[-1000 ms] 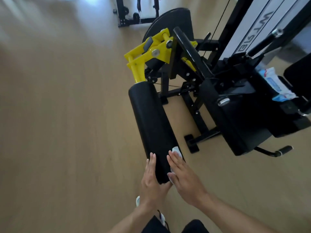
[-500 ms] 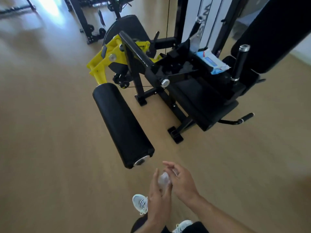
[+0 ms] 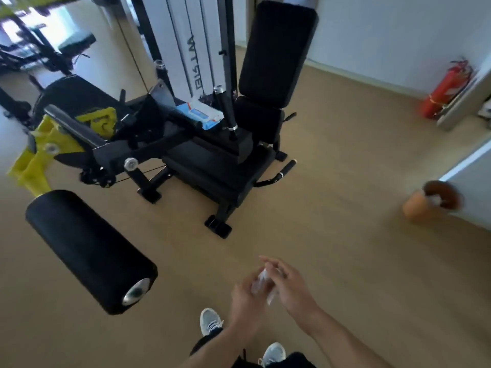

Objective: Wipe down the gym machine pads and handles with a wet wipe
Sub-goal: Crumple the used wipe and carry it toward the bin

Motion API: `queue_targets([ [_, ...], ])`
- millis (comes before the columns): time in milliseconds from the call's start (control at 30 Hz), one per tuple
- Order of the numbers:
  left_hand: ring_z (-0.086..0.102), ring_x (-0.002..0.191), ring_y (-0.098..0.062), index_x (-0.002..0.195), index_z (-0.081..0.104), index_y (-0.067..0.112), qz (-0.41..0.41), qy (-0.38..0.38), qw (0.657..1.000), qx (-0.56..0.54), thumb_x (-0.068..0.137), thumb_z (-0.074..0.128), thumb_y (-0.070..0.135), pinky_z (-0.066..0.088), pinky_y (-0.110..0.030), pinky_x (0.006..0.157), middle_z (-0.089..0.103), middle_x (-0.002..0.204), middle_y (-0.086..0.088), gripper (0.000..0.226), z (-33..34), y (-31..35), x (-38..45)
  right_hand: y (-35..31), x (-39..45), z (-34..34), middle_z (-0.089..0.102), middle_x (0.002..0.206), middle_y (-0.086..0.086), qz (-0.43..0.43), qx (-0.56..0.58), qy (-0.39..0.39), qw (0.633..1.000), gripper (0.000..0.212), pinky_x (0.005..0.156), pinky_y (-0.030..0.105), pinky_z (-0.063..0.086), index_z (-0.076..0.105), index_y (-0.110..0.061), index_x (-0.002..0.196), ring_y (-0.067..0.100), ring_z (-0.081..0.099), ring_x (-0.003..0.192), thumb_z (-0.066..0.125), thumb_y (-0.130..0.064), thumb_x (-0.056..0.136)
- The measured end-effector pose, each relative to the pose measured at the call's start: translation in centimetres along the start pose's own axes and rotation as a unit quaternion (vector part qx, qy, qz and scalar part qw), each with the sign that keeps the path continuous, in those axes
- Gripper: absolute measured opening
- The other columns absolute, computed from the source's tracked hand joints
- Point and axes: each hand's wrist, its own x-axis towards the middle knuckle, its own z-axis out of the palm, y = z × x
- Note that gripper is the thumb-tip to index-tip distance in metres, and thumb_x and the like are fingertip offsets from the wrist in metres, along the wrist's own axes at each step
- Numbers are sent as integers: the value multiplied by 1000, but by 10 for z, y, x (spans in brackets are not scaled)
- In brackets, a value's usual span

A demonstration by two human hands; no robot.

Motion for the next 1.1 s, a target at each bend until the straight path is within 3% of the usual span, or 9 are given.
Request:
queue_targets([
  [267, 45, 51, -10, 67, 59, 8, 1, -68, 994, 88, 98, 62, 24, 30, -22, 48, 53, 55, 3, 35, 57, 41, 60, -2, 19, -68, 77, 80, -6, 47, 91, 160, 982, 26, 65, 22, 57, 76, -23, 87, 3, 72, 76, 59, -11, 102],
  [333, 48, 57, -13, 65, 53, 17, 2, -93, 985, 145, 98, 62, 26, 29, -19, 48, 49, 59, 5, 35, 72, 47, 83, -8, 30, -83, 77, 80, -4, 41, 89, 183, 978, 23, 65, 21, 55, 76, -19, 87, 6, 71, 76, 61, -12, 101],
  [433, 64, 72, -10, 75, 64, 36, 3, -140, 978, 157, 87, 76, 27, 47, -16, 63, 66, 70, 10, 20, 93, 64, 115, -18, 56, -106, 75, 72, -3, 43, 82, 230, 969, 28, 60, 20, 52, 73, -12, 78, 7, 68, 69, 58, -4, 101],
  [533, 64, 70, 9, 89, 65, 40, 48, -179, 972, 145, 74, 89, 19, 46, -9, 62, 71, 80, 17, 35, 108, 79, 145, -26, 87, -131, 76, 75, -8, 79, 75, 308, 945, 27, 66, 32, 55, 78, -27, 77, 14, 71, 75, 65, -17, 98],
  [600, 64, 77, 14, 100, 62, 39, 47, -198, 972, 121, 78, 88, 21, 47, -7, 64, 70, 88, 21, 38, 120, 90, 166, -31, 100, -149, 75, 71, -16, 105, 71, 340, 932, 26, 64, 27, 53, 76, -36, 73, 8, 71, 71, 69, -28, 96],
  [733, 72, 85, -7, 103, 66, 36, 28, -182, 977, 107, 86, 79, 38, 58, -23, 73, 74, 94, 11, 22, 145, 113, 207, -42, 118, -182, 74, 79, -22, 114, 142, 379, 907, 7, 60, 8, 49, 75, -39, 91, -10, 69, 71, 72, -33, 94],
  [900, 70, 68, 2, 100, 76, 24, 44, -205, 966, 154, 94, 69, 30, 48, -12, 59, 76, 78, 10, 11, 193, 137, 244, -43, 141, -227, 80, 86, 5, 125, 226, 409, 875, 21, 82, 44, 63, 80, -18, 90, 24, 77, 85, 67, -32, 99],
  [1000, 70, 74, 4, 101, 75, 28, 50, -240, 954, 174, 96, 66, 31, 52, -13, 66, 77, 85, 11, 10, 234, 153, 256, -35, 151, -270, 78, 93, 19, 136, 327, 390, 850, 38, 70, 39, 59, 77, -3, 97, 31, 76, 82, 60, -37, 101],
  [1100, 73, 82, -3, 104, 74, 27, 42, -256, 948, 182, 95, 68, 32, 56, -21, 75, 77, 90, 10, 12, 283, 167, 271, -28, 154, -326, 76, 87, 14, 121, 440, 389, 800, 28, 61, 35, 55, 75, -3, 102, 27, 73, 74, 63, -28, 100],
])
